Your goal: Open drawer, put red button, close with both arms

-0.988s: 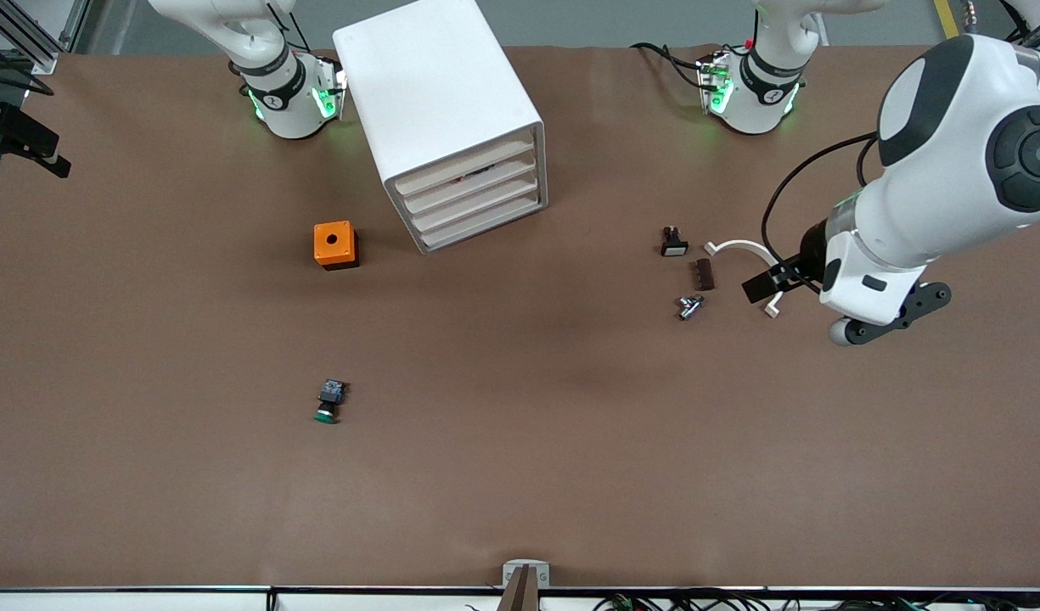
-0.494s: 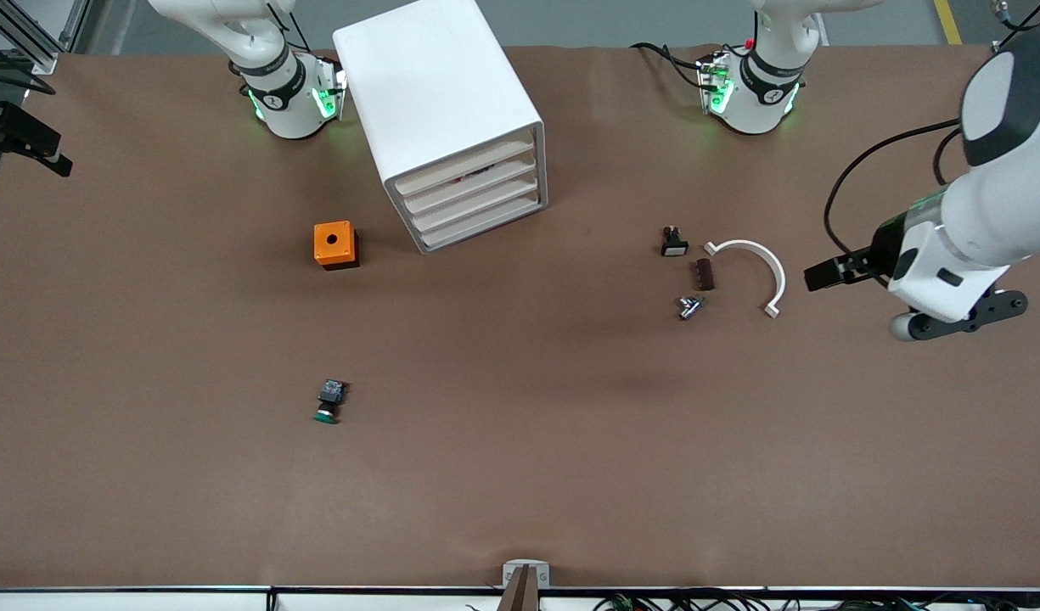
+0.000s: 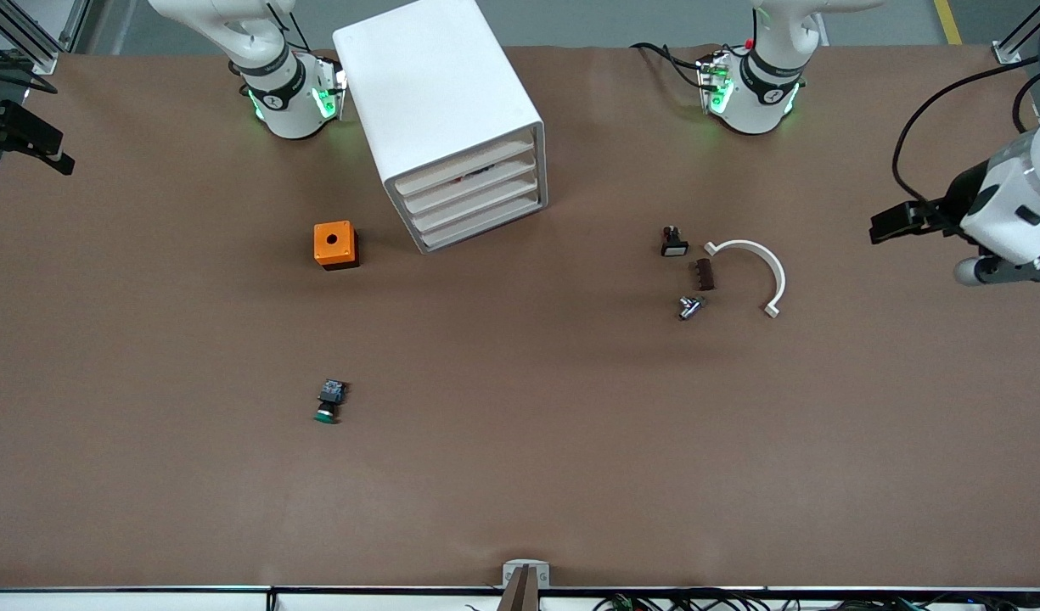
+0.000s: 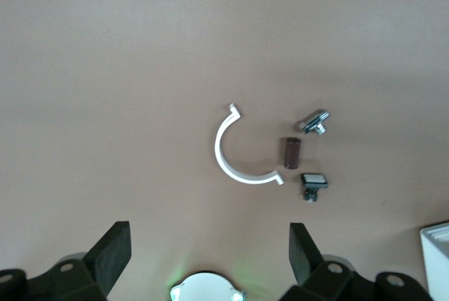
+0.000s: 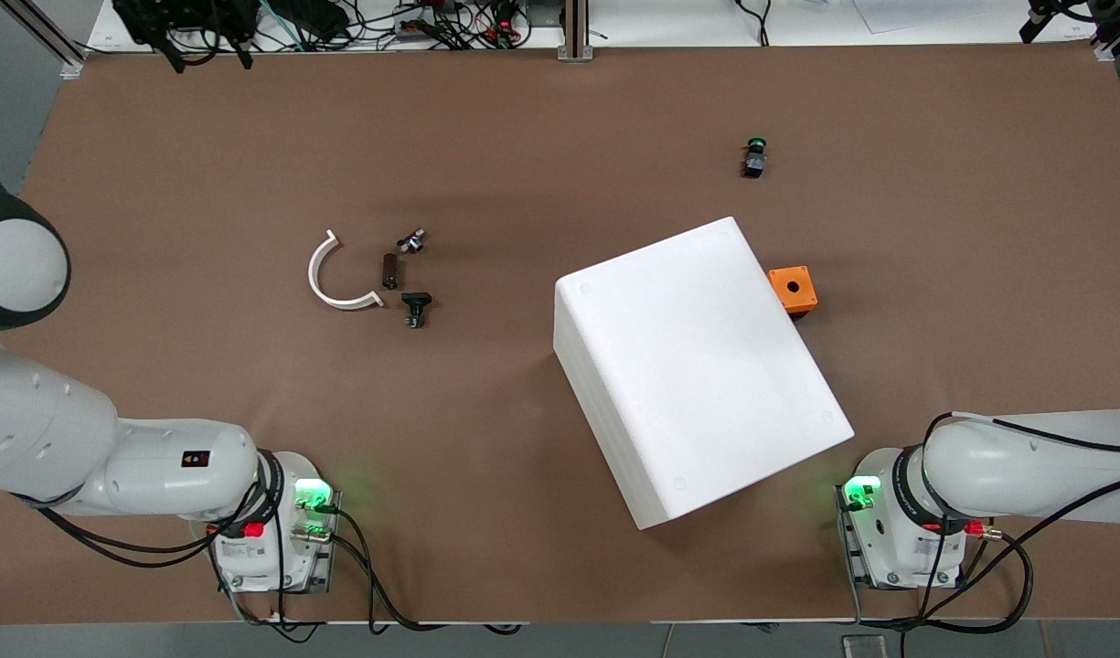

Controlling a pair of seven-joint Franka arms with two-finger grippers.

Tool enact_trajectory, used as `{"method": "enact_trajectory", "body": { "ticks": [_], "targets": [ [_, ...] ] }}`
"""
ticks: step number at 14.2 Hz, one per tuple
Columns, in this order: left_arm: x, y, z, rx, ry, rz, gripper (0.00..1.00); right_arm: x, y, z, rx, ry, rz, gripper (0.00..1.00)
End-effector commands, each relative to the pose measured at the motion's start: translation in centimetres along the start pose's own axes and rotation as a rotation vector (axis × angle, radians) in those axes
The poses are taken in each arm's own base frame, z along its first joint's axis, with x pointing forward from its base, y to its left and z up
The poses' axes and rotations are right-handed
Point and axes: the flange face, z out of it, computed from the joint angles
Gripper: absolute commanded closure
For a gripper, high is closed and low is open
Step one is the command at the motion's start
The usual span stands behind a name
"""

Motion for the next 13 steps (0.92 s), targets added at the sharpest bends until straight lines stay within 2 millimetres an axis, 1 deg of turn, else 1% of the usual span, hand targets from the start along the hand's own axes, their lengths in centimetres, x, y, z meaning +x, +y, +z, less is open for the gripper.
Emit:
{"method": "enact_trajectory", "body": {
  "ticks": [1, 3, 4, 6, 7, 10, 11, 13],
  "targets": [
    [-2.9, -1.6, 0.3, -0.003, 0.024, 0.036, 0.01, -0.6, -0.1, -0.5, -0.004, 0.003, 0.007, 0.00],
    [-4.5, -2.3, 0.9, -0.006, 0.055, 0.039, 0.01, -0.5, -0.1, -0.5, -0.001, 0.009, 0.009, 0.00],
    [-5.0, -2.7, 0.8, -0.009, 0.080, 0.038, 0.01, -0.5, -0.1, -0.6, -0.002, 0.012, 0.009, 0.00],
    [-5.1, -3.3, 0.0, -0.014, 0.108, 0.027, 0.01, -0.4, -0.1, -0.5, 0.000, 0.014, 0.008, 0.00],
    [-4.8, -3.6, -0.7, -0.016, 0.131, 0.021, 0.00, -0.4, -0.2, -0.6, -0.001, 0.015, 0.007, 0.00],
    [-3.6, -3.3, -3.0, -0.014, 0.180, 0.037, 0.00, -0.5, -0.3, -0.6, 0.024, 0.017, 0.007, 0.00],
    [-3.0, -3.3, -3.6, -0.014, 0.192, 0.041, 0.00, -0.5, -0.3, -0.6, 0.024, 0.017, 0.007, 0.00],
    [-1.1, -3.0, -4.9, -0.007, 0.220, 0.065, 0.00, -0.5, -0.4, -0.6, 0.024, 0.017, 0.008, 0.00]
  ]
}}
